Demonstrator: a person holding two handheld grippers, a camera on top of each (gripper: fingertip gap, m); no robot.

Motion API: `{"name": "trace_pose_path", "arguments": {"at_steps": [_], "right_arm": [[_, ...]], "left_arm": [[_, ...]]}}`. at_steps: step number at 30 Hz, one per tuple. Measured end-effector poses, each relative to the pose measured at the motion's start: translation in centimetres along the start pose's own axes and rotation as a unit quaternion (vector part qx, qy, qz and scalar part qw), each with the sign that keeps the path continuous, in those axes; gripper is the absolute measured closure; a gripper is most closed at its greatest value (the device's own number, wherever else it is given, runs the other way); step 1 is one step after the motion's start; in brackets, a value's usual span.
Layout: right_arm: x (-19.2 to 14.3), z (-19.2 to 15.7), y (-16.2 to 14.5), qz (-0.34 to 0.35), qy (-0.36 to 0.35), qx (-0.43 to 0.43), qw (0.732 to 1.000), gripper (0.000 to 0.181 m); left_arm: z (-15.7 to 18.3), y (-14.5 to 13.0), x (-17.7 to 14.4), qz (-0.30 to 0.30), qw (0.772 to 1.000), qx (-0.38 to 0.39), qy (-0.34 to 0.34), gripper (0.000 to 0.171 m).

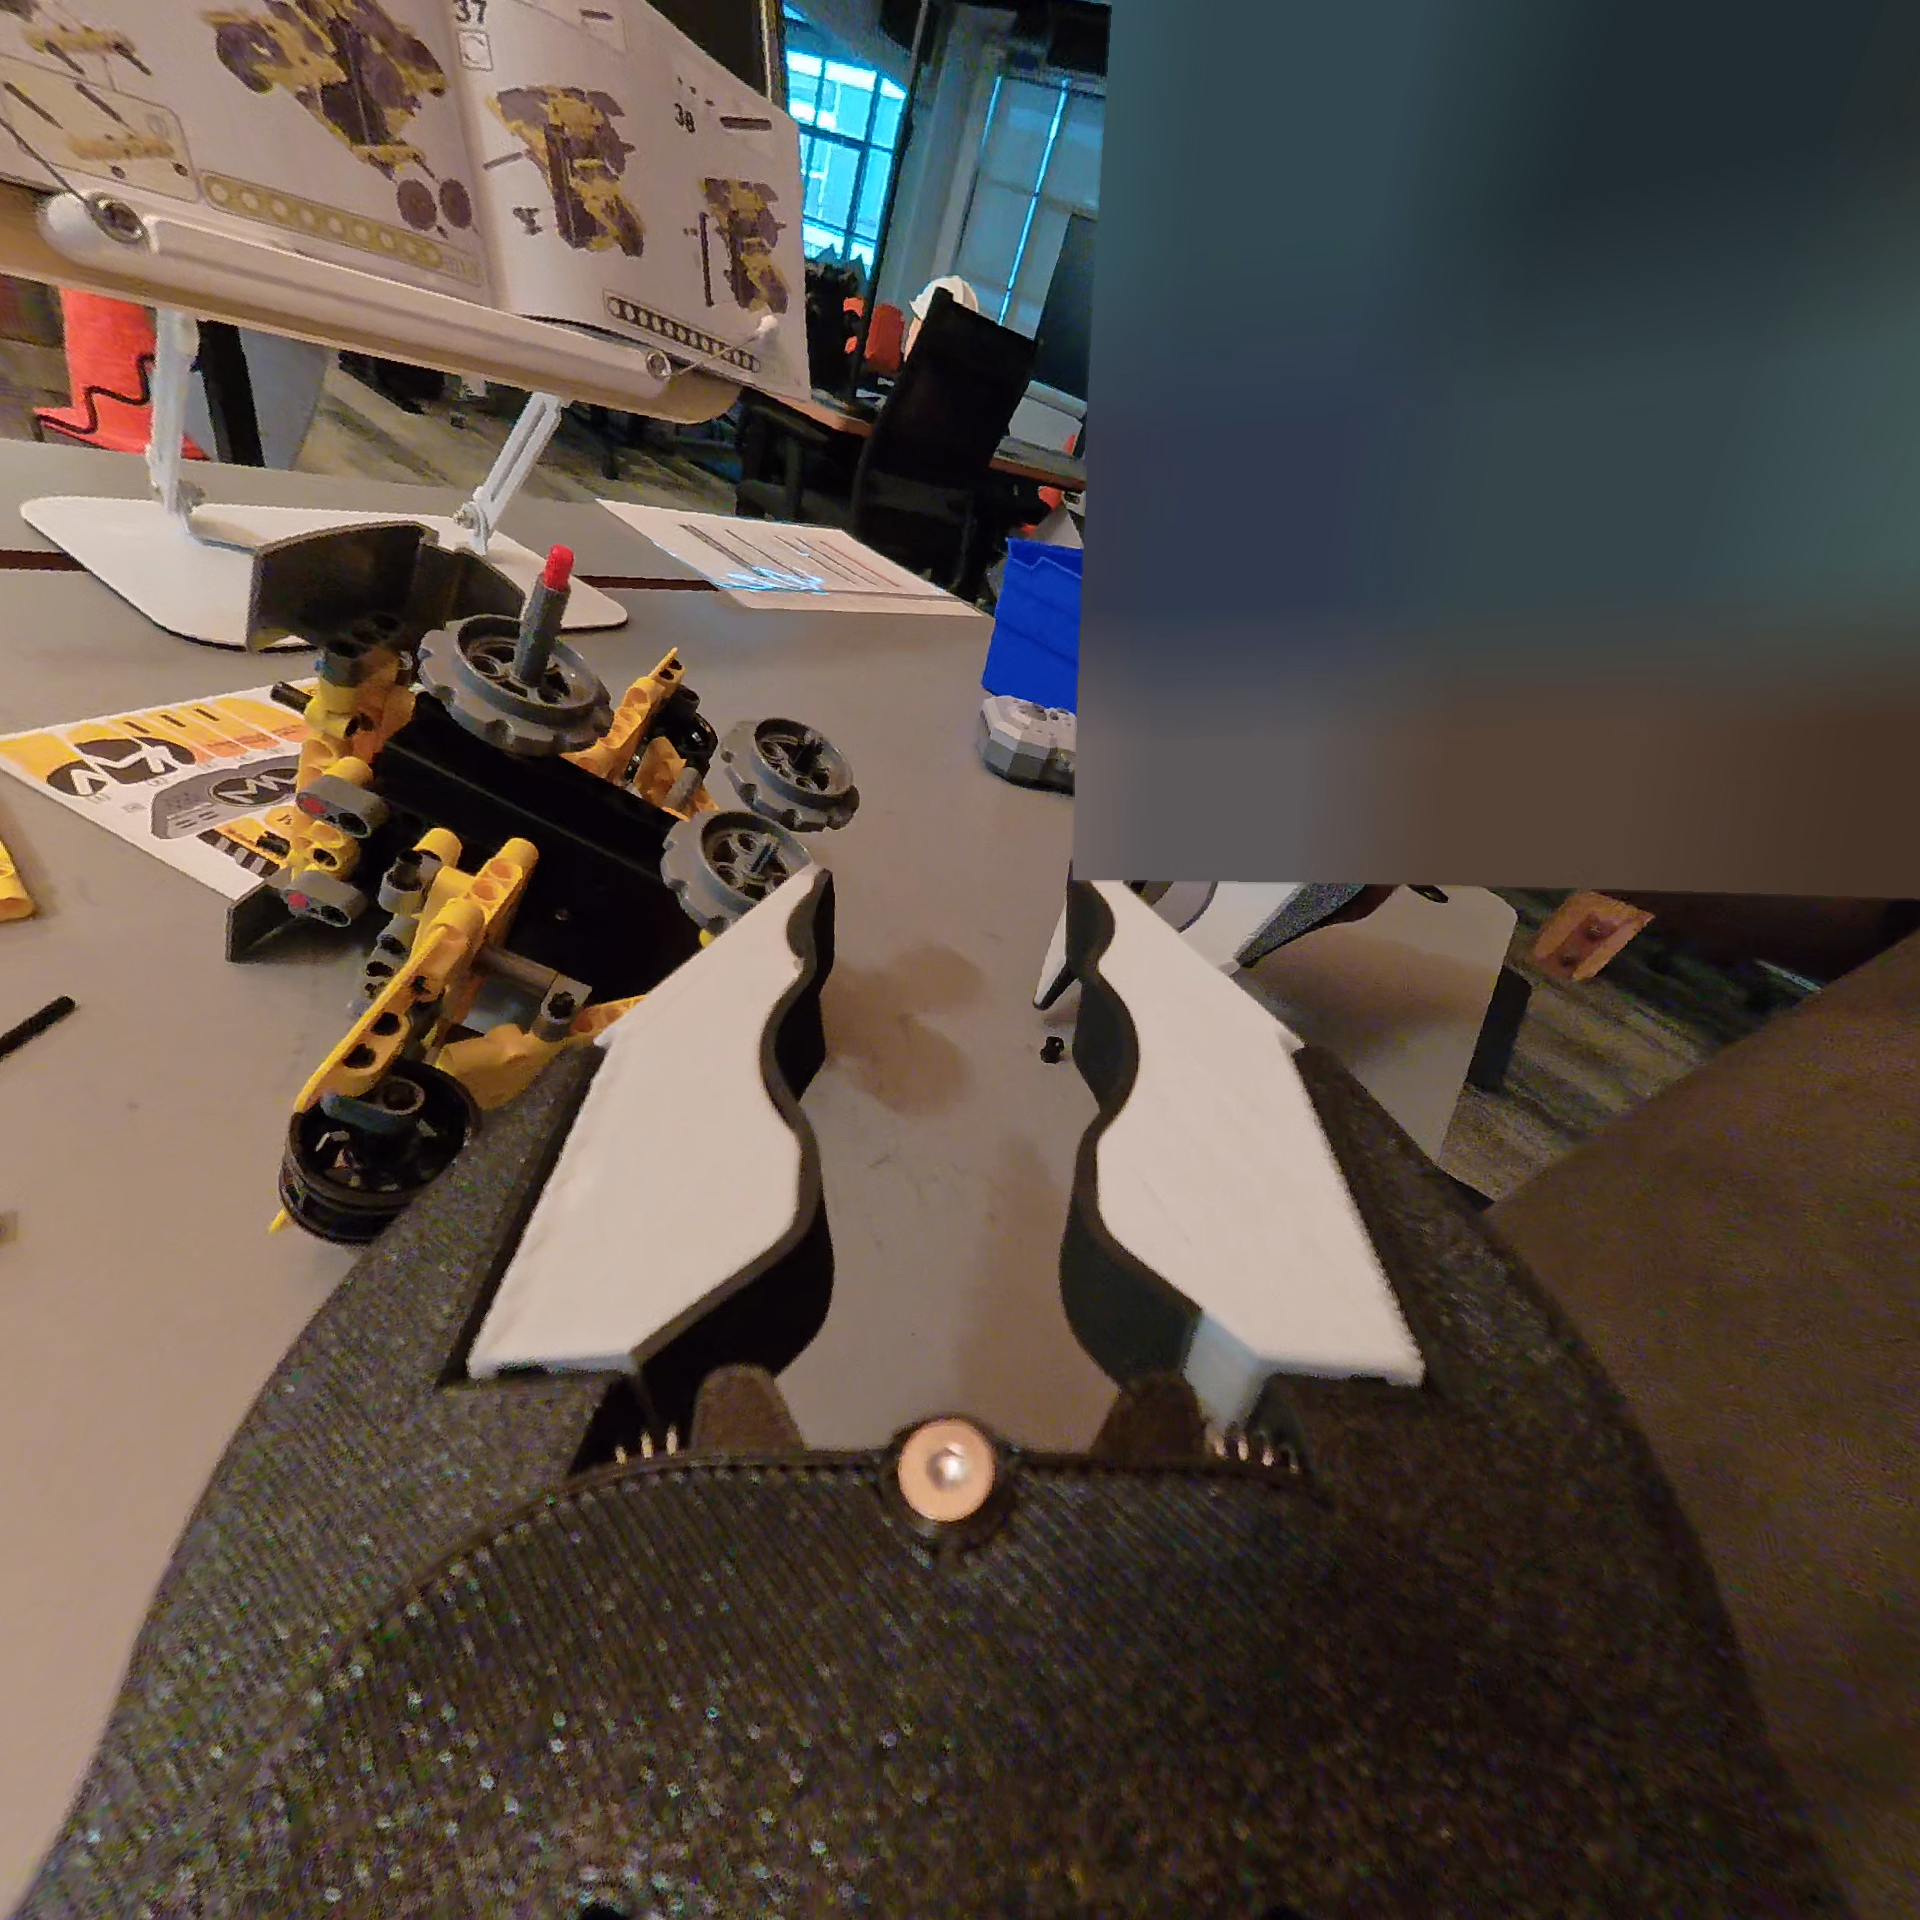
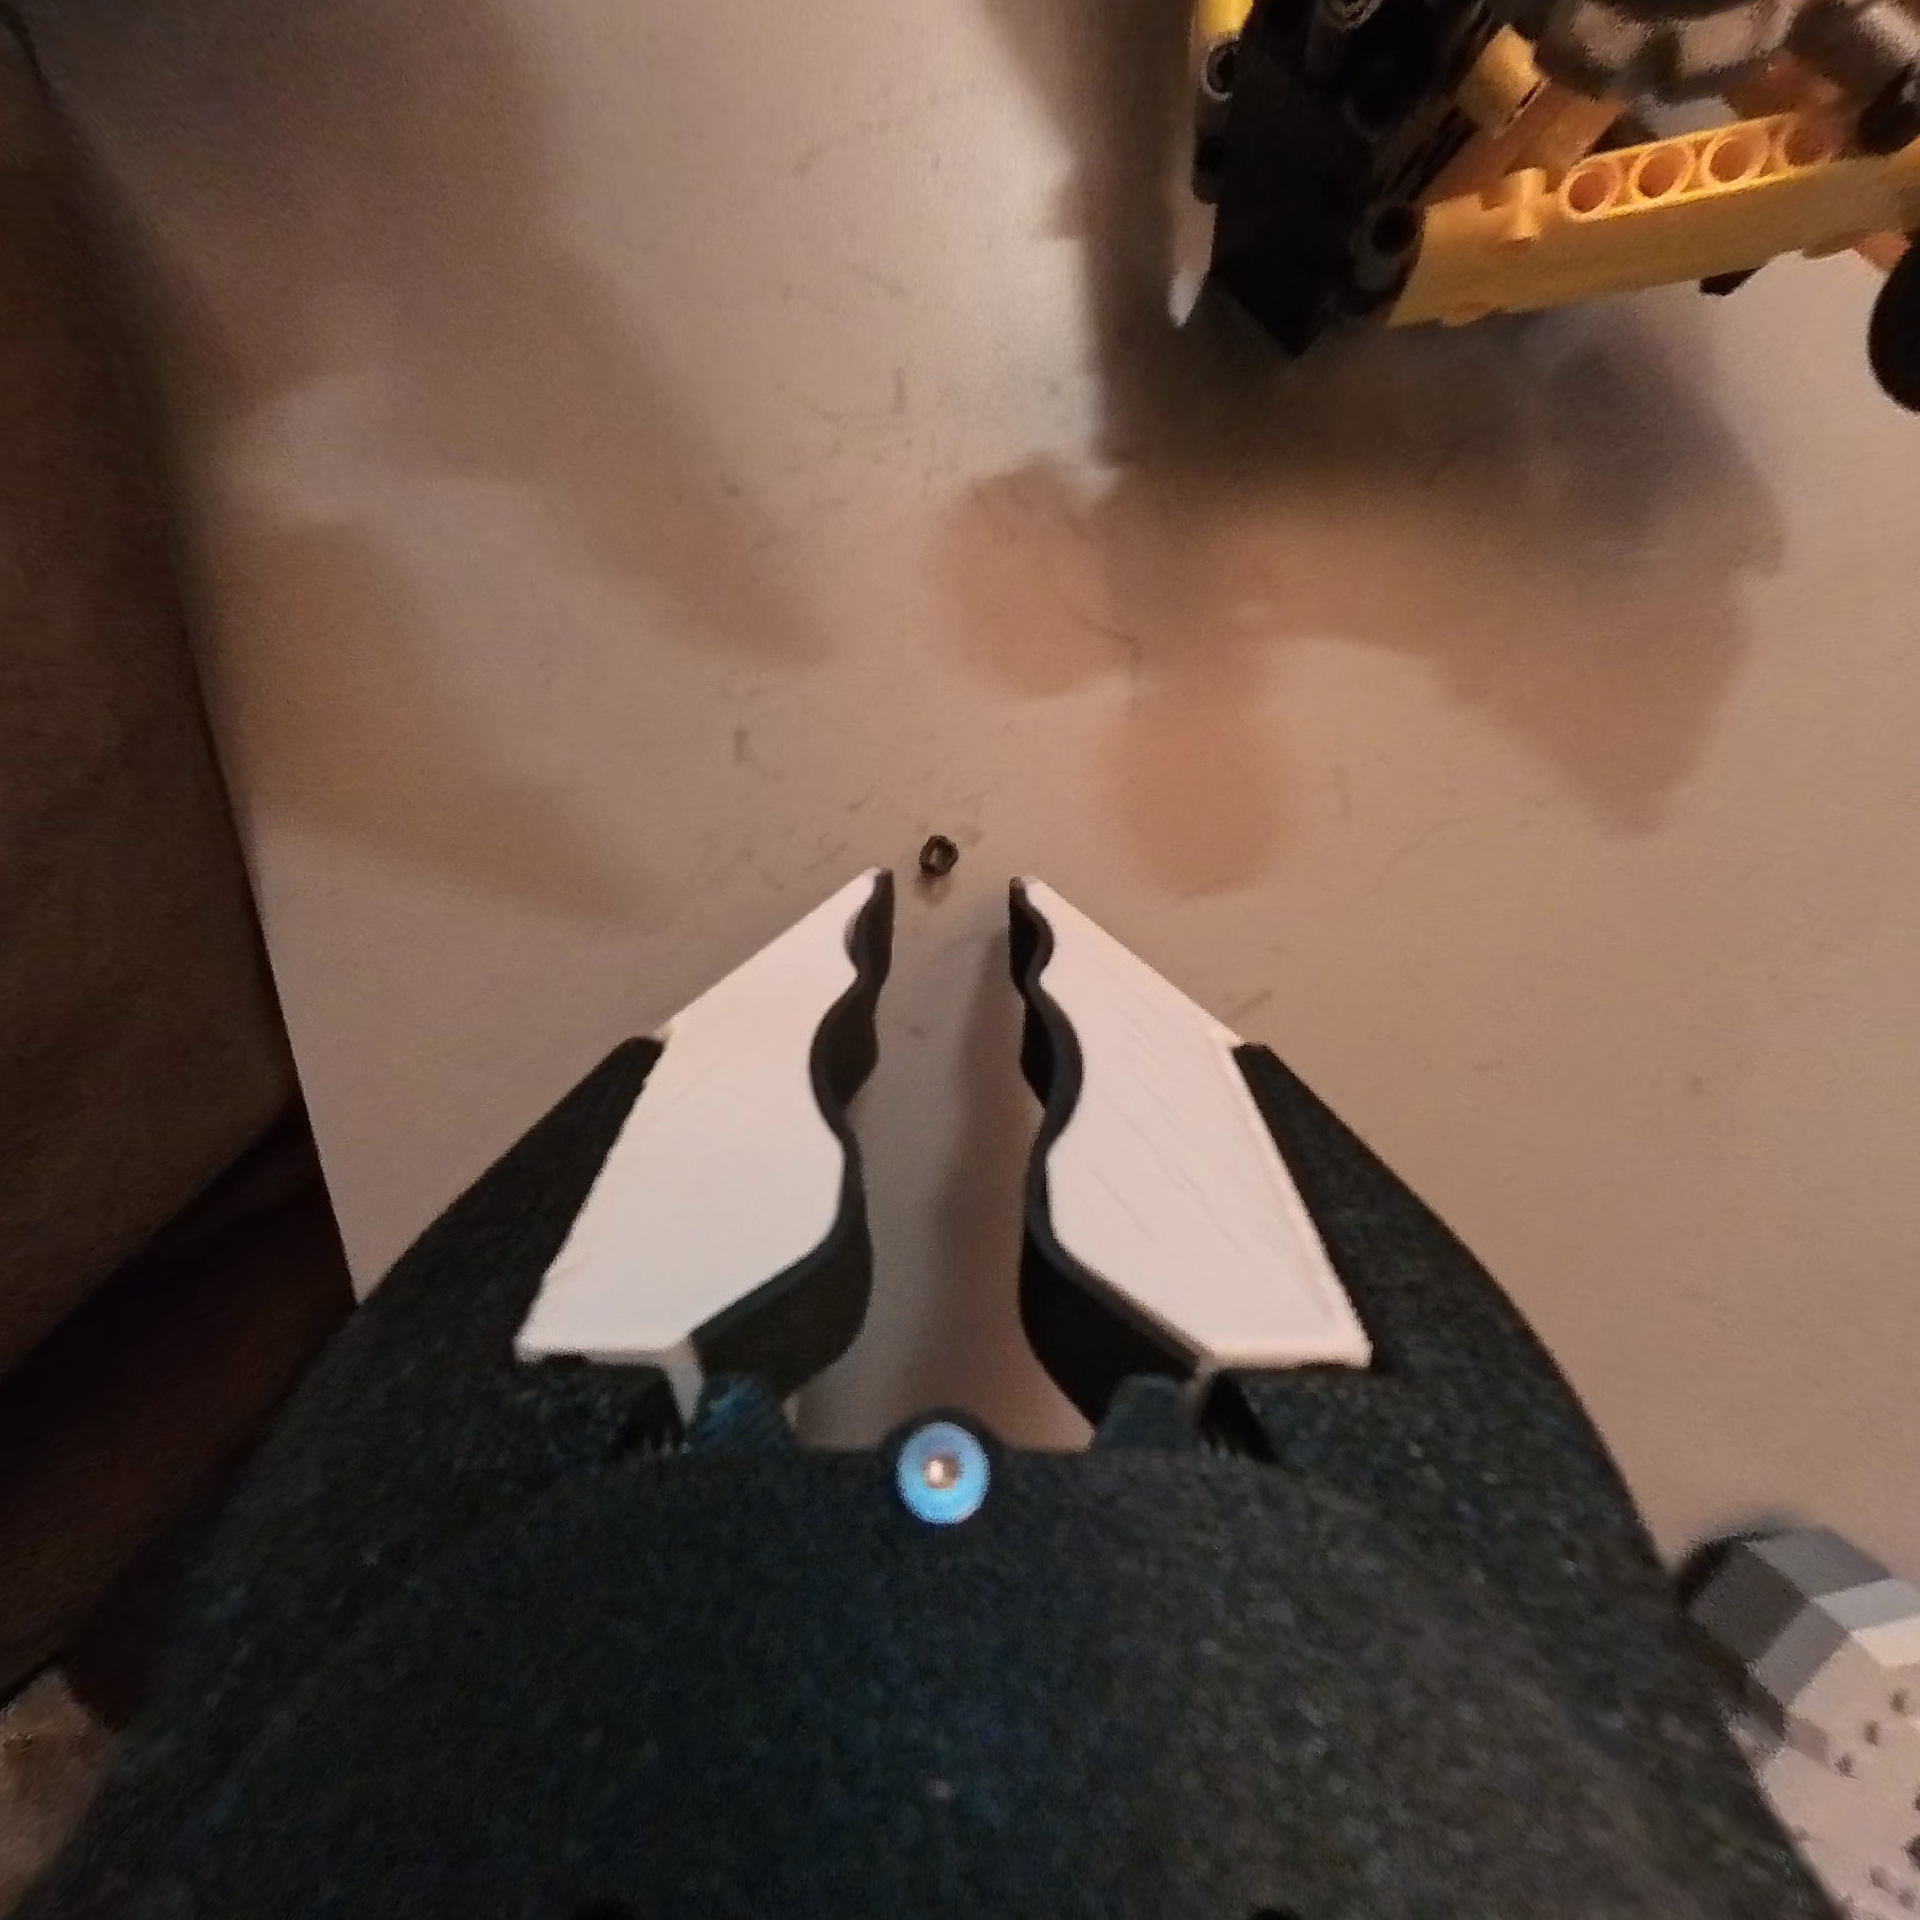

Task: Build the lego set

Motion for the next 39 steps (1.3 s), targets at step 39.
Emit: {"name": "trace_pose_path", "arguments": {"at_steps": [39], "right_arm": [[-3.9,1.4,8.9,0.112,-0.103,-0.143,0.978,0.176]], "left_arm": [[-2.3,-0.9,-0.1,-0.003,0.999,-0.039,0.027,0.123]]}}
Point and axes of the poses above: each gripper's, where its closed fingertips meet, x out along the fingers, y out of its top, z = x × y across the jaws, the point moved 3 cm from there along -x, back along the fingers, and after that the axes turned 8 degrees about z, right-handed, at the moved point
